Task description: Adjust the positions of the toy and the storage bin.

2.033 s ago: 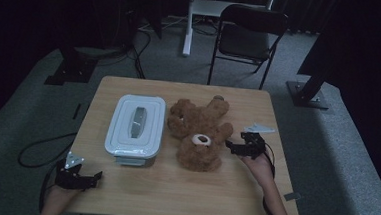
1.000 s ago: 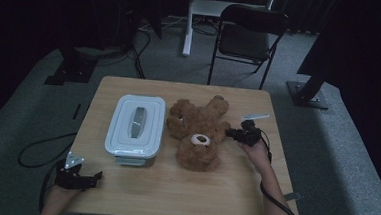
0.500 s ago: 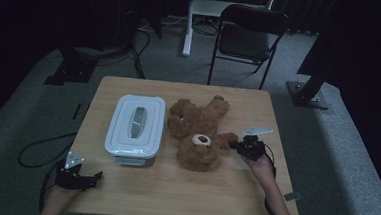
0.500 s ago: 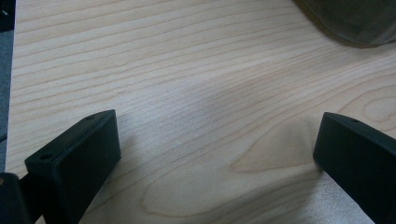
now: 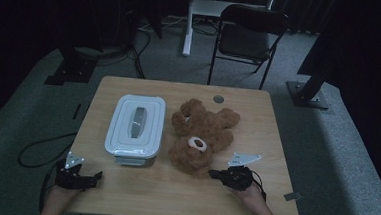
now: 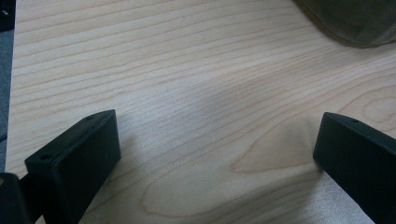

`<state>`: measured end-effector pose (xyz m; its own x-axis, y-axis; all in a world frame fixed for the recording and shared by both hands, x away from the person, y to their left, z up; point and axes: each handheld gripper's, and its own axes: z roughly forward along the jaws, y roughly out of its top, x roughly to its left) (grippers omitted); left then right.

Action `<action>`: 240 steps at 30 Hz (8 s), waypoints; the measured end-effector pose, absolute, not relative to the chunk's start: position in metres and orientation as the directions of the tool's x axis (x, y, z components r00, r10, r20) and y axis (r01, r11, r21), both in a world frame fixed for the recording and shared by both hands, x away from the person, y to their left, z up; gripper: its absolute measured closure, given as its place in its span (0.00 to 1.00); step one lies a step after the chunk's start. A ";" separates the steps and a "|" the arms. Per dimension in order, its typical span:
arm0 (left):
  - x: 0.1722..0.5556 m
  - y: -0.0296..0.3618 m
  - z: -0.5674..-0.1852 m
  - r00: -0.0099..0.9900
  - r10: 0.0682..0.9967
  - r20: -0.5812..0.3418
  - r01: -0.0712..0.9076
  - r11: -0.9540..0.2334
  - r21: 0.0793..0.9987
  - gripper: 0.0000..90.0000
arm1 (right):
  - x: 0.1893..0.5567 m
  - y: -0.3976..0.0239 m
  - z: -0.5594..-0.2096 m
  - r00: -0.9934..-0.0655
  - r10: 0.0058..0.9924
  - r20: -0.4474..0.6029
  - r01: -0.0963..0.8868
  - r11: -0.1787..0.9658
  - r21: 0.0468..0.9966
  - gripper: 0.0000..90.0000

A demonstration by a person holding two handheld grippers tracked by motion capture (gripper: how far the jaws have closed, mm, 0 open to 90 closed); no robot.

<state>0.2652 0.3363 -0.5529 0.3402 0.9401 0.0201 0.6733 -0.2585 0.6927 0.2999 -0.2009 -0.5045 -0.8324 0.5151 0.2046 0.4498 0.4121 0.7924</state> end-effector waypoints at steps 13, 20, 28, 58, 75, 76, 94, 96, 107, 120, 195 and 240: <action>0.265 0.336 -0.553 0.340 0.940 0.020 0.674 -0.259 0.692 0.02 | 0.379 -0.232 -0.457 -0.568 0.811 0.142 0.524 0.223 0.822 0.51; 0.265 0.336 -0.553 0.340 0.940 0.020 0.674 -0.258 0.693 0.02 | 0.428 -0.200 -0.458 -0.606 0.774 0.186 0.561 0.249 0.790 0.30; 0.265 0.336 -0.553 0.340 0.940 0.020 0.673 -0.258 0.694 0.02 | 0.454 -0.175 -0.481 -0.638 0.749 0.181 0.595 0.330 0.733 0.46; 0.266 0.336 -0.553 0.339 0.941 0.021 0.673 -0.258 0.694 0.02 | 0.346 -0.235 -0.478 -0.428 0.858 0.285 0.644 0.068 0.762 0.82; 0.266 0.336 -0.553 0.338 0.941 0.021 0.673 -0.257 0.693 0.02 | 0.373 -0.298 -0.472 -0.477 0.856 0.202 0.618 0.163 0.769 0.32; 0.266 0.336 -0.553 0.338 0.941 0.021 0.673 -0.257 0.693 0.02 | 0.373 -0.304 -0.475 -0.487 0.847 0.214 0.620 0.163 0.767 0.30; 0.266 0.336 -0.553 0.336 0.942 0.020 0.674 -0.255 0.693 0.02 | 0.359 -0.318 -0.516 -0.469 0.847 0.251 0.712 0.194 0.675 0.78; 0.266 0.336 -0.553 0.335 0.942 0.020 0.674 -0.255 0.693 0.02 | 0.350 -0.316 -0.514 -0.465 0.854 0.231 0.709 0.204 0.675 0.80; 0.266 0.336 -0.553 0.335 0.942 0.020 0.674 -0.255 0.694 0.02 | 0.282 -0.303 -0.504 -0.585 0.768 0.261 0.687 0.298 0.663 0.79; 0.266 0.336 -0.553 0.334 0.942 0.020 0.674 -0.254 0.694 0.01 | 0.302 -0.307 -0.459 -0.627 0.742 0.237 0.534 0.187 0.825 0.38; 0.266 0.336 -0.553 0.334 0.942 0.020 0.674 -0.253 0.694 0.02 | 0.454 -0.278 -0.481 -0.011 0.973 0.229 0.619 -0.173 0.766 0.52; 0.265 0.336 -0.553 0.331 0.943 0.020 0.675 -0.252 0.693 0.02 | 0.455 -0.257 -0.474 0.061 0.986 0.155 0.548 -0.163 0.821 0.80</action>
